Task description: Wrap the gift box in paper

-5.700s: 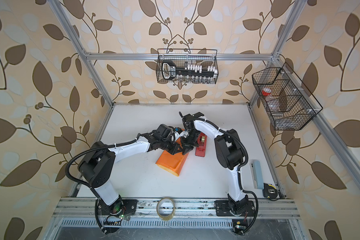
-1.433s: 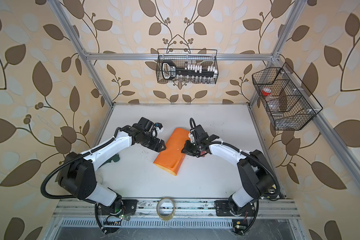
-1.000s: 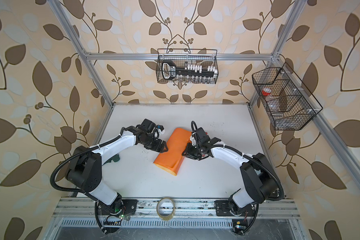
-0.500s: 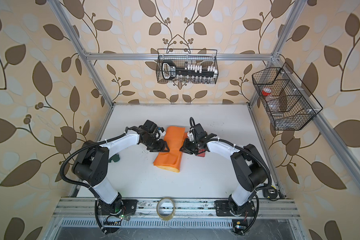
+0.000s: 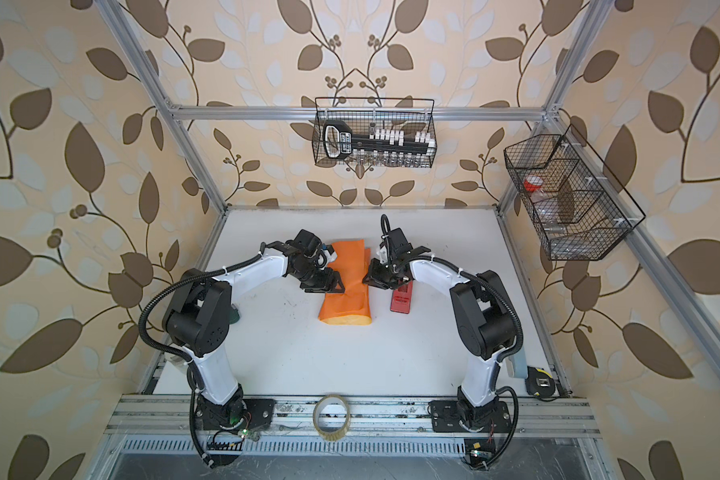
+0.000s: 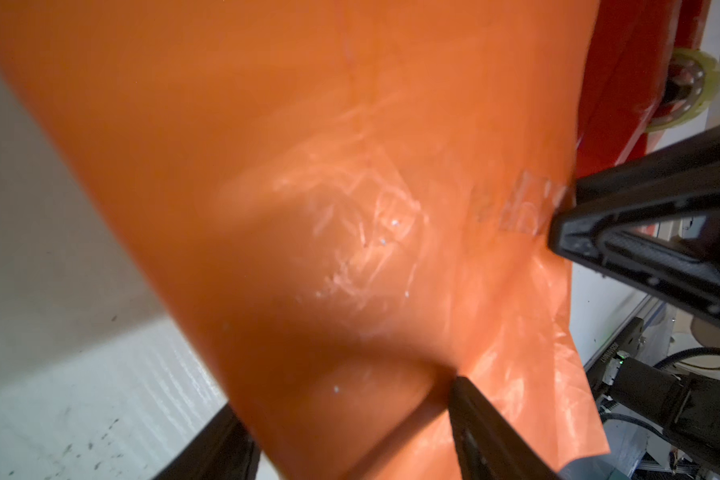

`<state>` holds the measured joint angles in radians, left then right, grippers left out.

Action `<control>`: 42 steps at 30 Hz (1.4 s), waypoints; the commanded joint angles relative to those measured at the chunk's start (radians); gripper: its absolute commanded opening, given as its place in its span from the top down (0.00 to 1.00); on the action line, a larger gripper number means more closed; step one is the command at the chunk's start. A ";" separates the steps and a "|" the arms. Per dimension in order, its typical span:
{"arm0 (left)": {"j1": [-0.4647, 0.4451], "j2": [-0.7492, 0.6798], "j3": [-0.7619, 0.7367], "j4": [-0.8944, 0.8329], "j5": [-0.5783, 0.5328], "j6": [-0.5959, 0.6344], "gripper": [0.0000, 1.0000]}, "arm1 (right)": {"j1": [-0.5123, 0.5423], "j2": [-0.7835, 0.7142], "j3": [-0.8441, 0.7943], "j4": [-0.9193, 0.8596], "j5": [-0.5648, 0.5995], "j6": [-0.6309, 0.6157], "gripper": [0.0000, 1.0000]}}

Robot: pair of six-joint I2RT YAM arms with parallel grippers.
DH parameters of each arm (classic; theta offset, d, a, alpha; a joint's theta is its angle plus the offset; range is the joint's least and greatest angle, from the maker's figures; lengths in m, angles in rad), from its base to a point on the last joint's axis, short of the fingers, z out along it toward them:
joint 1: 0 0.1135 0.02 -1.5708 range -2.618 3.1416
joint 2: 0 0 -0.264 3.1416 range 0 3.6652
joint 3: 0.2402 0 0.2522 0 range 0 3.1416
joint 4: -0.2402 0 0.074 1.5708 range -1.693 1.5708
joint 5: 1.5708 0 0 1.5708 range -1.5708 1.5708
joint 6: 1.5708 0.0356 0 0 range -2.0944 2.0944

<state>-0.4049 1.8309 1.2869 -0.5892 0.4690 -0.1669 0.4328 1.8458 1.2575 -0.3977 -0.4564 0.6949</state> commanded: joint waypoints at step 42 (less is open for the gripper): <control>-0.141 -0.407 -0.245 0.125 -0.317 0.518 0.14 | 0.201 -0.215 -0.184 -0.020 0.252 -0.168 0.48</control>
<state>-0.5312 1.4330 1.0286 -0.4614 0.1707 0.2394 0.6178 1.6012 1.0340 -0.4114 -0.2260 0.5476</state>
